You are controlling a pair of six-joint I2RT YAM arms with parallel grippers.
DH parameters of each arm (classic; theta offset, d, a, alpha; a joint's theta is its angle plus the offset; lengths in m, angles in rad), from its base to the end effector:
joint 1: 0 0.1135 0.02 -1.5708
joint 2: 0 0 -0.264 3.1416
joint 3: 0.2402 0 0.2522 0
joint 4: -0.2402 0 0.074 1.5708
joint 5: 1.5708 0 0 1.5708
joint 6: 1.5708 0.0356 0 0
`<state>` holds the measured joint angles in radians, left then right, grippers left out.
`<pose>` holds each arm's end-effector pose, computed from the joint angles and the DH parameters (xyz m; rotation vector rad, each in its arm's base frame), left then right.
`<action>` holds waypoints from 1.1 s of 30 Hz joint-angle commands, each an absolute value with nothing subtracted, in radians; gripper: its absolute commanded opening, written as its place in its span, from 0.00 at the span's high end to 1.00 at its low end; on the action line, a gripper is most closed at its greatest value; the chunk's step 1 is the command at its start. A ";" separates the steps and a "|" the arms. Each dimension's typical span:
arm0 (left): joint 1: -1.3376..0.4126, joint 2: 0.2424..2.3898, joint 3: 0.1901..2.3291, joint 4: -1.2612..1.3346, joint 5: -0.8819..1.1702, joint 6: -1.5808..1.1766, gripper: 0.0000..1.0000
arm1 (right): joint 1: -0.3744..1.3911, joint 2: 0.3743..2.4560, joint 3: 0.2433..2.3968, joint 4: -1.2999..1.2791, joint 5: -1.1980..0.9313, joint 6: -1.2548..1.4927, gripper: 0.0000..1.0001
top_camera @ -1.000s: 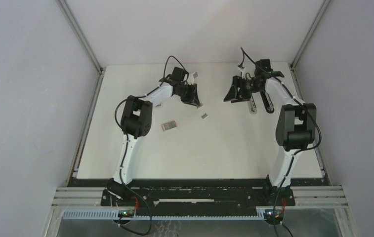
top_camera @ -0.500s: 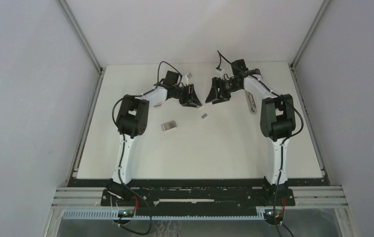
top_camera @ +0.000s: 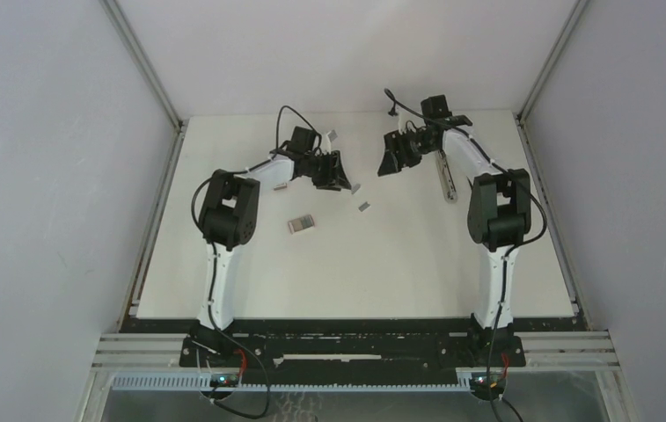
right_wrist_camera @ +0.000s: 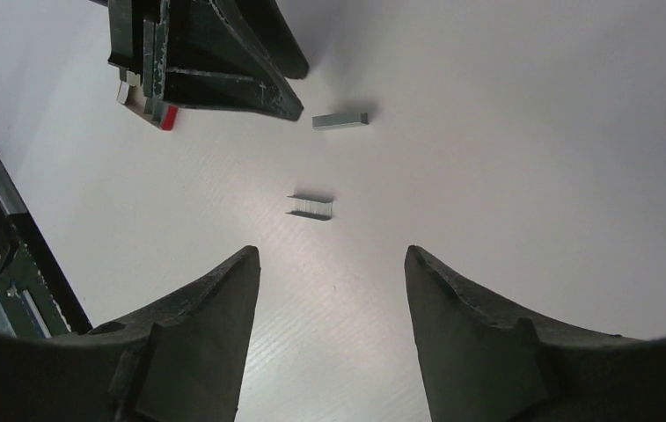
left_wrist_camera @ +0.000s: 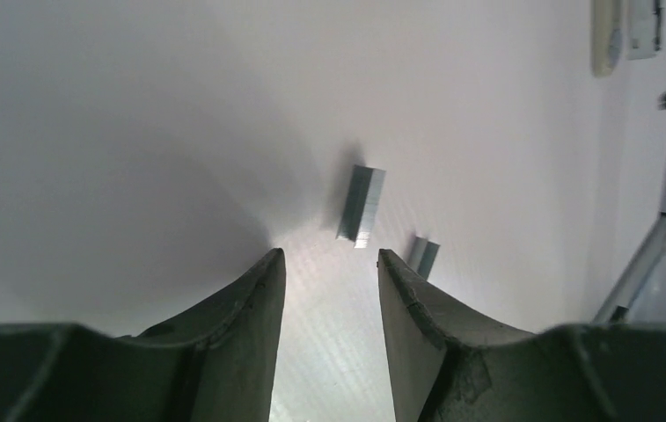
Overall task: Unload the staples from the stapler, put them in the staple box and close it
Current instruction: Adjust the staple at the center of the board.
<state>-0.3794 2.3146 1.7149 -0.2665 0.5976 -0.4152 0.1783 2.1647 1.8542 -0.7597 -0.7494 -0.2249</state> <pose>0.4587 -0.2045 0.1403 0.2394 2.5159 -1.0705 0.4556 0.1067 0.2268 -0.7377 2.3695 0.9561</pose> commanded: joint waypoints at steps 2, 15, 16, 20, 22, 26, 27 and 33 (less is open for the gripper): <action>-0.420 2.233 1.735 -0.383 0.364 -0.253 0.51 | 0.123 2.023 1.852 -0.782 -0.760 -0.253 0.38; -0.527 2.236 1.831 -0.510 0.216 -0.121 0.50 | -0.002 1.800 1.713 -0.802 -0.716 -0.159 0.38; -0.531 2.239 1.839 -0.519 0.201 -0.118 0.50 | -0.009 1.789 1.702 -0.802 -0.720 -0.153 0.38; -0.562 2.265 1.888 -0.568 0.118 -0.090 0.51 | -0.039 1.753 1.673 -0.792 -0.750 -0.123 0.39; -0.582 2.278 1.910 -0.584 0.075 -0.076 0.53 | -0.051 1.738 1.669 -0.786 -0.767 -0.113 0.39; -0.603 2.294 1.939 -0.596 -0.001 -0.054 0.56 | -0.063 1.717 1.643 -0.760 -0.779 -0.103 0.39; -0.605 2.298 1.948 -0.598 -0.005 -0.051 0.57 | -0.064 1.713 1.638 -0.756 -0.782 -0.100 0.39; -0.608 2.338 2.017 -0.638 0.053 -0.050 0.57 | -0.069 1.708 1.634 -0.751 -0.781 -0.099 0.39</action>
